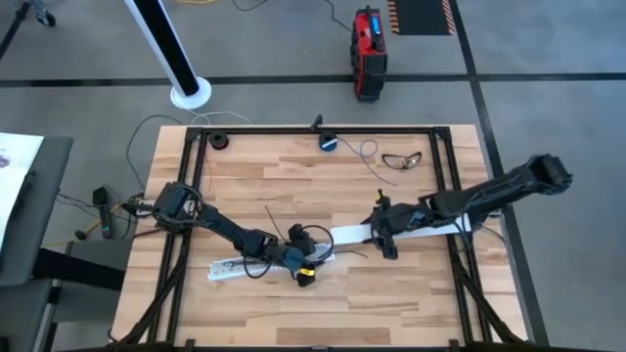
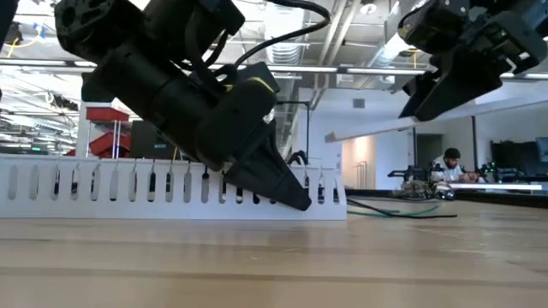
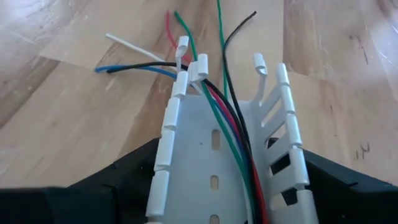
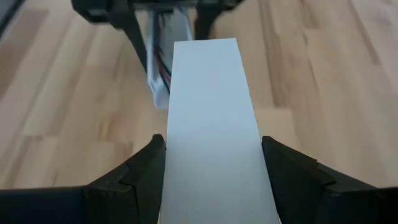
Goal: Ziptie cables
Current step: Close the white cable duct
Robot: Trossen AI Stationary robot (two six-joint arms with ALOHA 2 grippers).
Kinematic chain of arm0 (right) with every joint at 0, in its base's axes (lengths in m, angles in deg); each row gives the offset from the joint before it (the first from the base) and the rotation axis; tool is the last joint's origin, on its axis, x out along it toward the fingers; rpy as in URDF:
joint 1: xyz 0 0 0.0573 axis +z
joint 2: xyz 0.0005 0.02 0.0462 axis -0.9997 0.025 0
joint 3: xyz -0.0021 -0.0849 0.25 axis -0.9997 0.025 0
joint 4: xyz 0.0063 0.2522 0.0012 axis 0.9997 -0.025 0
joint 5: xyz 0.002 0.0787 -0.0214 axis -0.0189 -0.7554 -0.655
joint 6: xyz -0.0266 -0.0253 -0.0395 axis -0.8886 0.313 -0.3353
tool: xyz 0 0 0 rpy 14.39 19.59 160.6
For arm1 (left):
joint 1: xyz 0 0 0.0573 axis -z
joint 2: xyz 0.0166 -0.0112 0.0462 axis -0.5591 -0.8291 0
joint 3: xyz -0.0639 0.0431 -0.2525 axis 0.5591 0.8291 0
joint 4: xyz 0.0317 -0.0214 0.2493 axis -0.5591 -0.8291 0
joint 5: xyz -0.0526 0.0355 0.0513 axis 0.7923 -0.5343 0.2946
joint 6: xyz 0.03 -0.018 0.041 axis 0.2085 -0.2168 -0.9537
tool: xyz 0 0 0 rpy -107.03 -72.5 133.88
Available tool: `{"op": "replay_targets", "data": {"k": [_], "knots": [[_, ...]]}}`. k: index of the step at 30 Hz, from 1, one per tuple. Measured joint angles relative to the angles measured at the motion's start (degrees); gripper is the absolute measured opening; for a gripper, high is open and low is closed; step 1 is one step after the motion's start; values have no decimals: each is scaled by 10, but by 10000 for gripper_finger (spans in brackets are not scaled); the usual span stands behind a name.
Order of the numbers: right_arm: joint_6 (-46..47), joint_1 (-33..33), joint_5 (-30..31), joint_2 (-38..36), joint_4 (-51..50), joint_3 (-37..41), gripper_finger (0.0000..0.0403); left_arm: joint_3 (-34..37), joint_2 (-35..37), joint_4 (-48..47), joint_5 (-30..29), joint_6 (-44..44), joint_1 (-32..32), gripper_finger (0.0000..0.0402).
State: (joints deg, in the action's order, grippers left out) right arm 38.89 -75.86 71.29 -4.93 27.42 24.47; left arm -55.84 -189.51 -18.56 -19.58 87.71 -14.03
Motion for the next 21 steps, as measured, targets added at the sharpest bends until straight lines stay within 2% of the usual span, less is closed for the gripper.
{"op": "replay_targets", "data": {"k": [3,8,21], "knots": [[-8,0,-19,22,38,0,222,2,0,14,-7,4,0,280],[-18,0,-35,53,47,0,222,4,-3,46,-34,19,1,265],[-33,0,-77,109,107,16,222,4,-5,74,-80,97,3,263]]}}
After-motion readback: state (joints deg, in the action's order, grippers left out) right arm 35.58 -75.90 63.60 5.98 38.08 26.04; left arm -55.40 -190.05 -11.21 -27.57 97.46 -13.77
